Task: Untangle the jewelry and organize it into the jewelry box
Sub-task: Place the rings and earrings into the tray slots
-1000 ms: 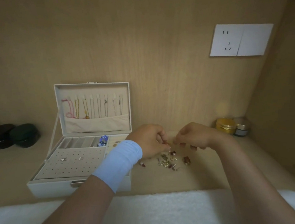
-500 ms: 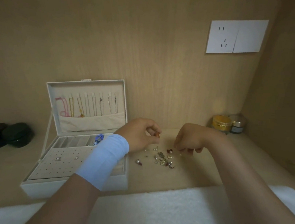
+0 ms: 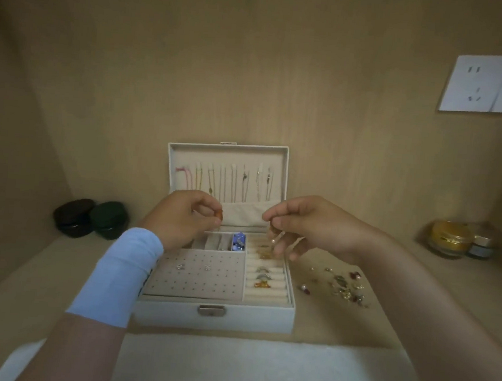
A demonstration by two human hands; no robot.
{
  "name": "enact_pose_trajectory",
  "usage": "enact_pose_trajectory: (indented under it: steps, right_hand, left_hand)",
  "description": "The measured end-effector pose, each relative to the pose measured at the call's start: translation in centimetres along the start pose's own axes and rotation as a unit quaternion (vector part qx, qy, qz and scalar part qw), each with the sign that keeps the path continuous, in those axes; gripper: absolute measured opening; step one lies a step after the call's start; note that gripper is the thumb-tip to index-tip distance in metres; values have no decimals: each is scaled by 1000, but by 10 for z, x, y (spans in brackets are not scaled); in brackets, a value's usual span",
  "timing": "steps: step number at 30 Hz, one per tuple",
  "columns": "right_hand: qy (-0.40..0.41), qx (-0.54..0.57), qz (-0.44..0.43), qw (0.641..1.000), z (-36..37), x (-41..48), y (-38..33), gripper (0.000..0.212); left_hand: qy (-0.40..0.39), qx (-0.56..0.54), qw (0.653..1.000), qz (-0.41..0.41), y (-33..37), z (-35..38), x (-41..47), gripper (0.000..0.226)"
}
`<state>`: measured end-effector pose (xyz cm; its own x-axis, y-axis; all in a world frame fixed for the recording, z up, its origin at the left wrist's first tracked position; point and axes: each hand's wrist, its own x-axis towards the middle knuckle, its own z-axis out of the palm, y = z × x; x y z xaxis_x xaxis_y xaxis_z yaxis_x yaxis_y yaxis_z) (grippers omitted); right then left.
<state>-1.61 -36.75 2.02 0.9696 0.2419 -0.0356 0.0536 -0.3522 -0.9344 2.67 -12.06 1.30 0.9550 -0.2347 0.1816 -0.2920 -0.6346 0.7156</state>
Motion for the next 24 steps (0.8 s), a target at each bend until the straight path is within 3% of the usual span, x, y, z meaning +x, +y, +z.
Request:
enact_pose_trajectory:
  steps: [14, 20, 24]
  right_hand:
    - [67, -60, -20, 996, 68, 77, -15, 11]
    - [80, -108, -23, 991, 74, 98, -9, 5]
    - [75, -177, -23, 981, 78, 105, -5, 2]
  left_hand:
    - [-21, 115, 993, 0, -44, 19, 11, 20]
    - [-58, 89, 994, -14, -52, 9, 12, 22]
    - [-24, 88, 996, -1, -53, 5, 9, 26]
